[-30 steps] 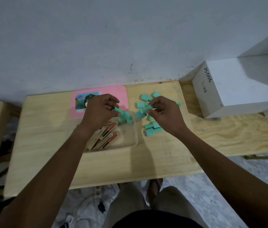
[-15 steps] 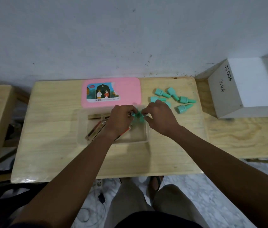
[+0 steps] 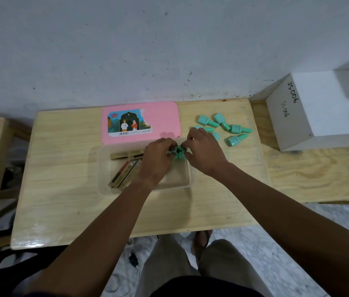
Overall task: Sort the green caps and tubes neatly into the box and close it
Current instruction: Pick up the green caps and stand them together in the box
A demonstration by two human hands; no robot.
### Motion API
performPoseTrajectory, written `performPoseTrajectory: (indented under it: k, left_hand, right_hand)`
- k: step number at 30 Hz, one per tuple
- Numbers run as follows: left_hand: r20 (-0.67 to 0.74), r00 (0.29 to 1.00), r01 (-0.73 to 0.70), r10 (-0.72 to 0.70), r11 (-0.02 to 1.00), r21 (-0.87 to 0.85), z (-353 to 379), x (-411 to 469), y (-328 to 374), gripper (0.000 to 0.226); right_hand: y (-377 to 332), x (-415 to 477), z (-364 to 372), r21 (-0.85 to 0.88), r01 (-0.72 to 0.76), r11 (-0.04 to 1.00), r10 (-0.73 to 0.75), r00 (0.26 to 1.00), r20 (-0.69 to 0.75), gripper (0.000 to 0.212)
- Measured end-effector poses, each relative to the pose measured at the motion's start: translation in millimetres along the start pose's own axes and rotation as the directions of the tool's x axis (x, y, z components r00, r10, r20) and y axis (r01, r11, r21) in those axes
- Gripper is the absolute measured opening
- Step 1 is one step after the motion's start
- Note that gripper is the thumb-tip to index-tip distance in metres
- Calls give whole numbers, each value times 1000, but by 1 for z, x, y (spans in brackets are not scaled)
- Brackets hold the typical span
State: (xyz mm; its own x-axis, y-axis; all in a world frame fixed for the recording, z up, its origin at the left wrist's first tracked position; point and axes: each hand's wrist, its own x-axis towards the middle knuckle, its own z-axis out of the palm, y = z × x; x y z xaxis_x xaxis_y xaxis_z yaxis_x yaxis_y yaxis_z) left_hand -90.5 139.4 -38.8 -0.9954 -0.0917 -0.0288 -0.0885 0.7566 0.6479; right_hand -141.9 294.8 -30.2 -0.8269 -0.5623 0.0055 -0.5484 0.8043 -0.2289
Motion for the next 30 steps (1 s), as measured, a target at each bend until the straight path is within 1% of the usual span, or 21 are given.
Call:
performPoseTrajectory:
  k: [2, 6, 9, 11, 13, 14, 16, 18, 19, 21, 23, 24, 26, 30]
  left_hand:
    - [-11, 1000, 5, -5, 1000, -6, 0, 0, 1, 24]
    - [-18, 999, -26, 27, 1000, 9, -1, -1, 4, 29]
    - [-42, 998, -55, 56, 998, 14, -3, -3, 5, 32]
    - [-84, 994, -73, 75, 997, 24, -3, -4, 8, 32]
    - [-133, 984, -112, 121, 991, 74, 0, -3, 16, 28]
    - [-151, 978, -129, 142, 987, 94, 1, -2, 20, 25]
    - [-150, 971, -170, 185, 979, 111, 9, -1, 35, 22]
    - [-103, 967, -222, 235, 968, 117, 19, 1, 53, 22]
    - [-55, 966, -244, 253, 961, 129, 25, 2, 62, 22]
    - [110, 963, -263, 246, 946, 190, 37, 4, 80, 27]
    - [289, 938, -285, 191, 901, 327, 52, 3, 94, 28]
    - [342, 927, -282, 151, 883, 375, 60, 3, 97, 26]
    - [360, 931, -213, 64, 895, 392, 72, 4, 98, 25]
    - [308, 951, -84, -37, 925, 370, 85, 15, 99, 25]
  right_hand:
    - [1, -1, 0, 8, -16, 1000, 17, 1000, -21, 19]
    - [4, -5, -1, 54, -36, 998, 38, 998, -43, 26]
    - [10, -9, -3, 141, -78, 987, 91, 992, -84, 29]
    - [17, -16, -5, 245, -138, 960, 171, 978, -118, 28]
    - [30, -26, -6, 352, -239, 905, 301, 944, -133, 25]
    - [36, -32, -4, 391, -304, 869, 375, 919, -119, 23]
    - [53, -46, -1, 428, -434, 793, 498, 866, -44, 21]
    - [69, -62, 4, 419, -521, 743, 558, 829, 41, 21]
    - [76, -69, 6, 408, -548, 730, 572, 817, 75, 22]
    - [86, -81, 10, 396, -574, 717, 578, 806, 123, 25]
    - [93, -87, 13, 401, -569, 718, 558, 815, 157, 28]
    - [95, -89, 14, 402, -557, 727, 538, 825, 171, 29]
    - [99, -89, 16, 408, -528, 745, 495, 847, 193, 31]
    - [103, -82, 17, 408, -514, 755, 474, 857, 202, 35]
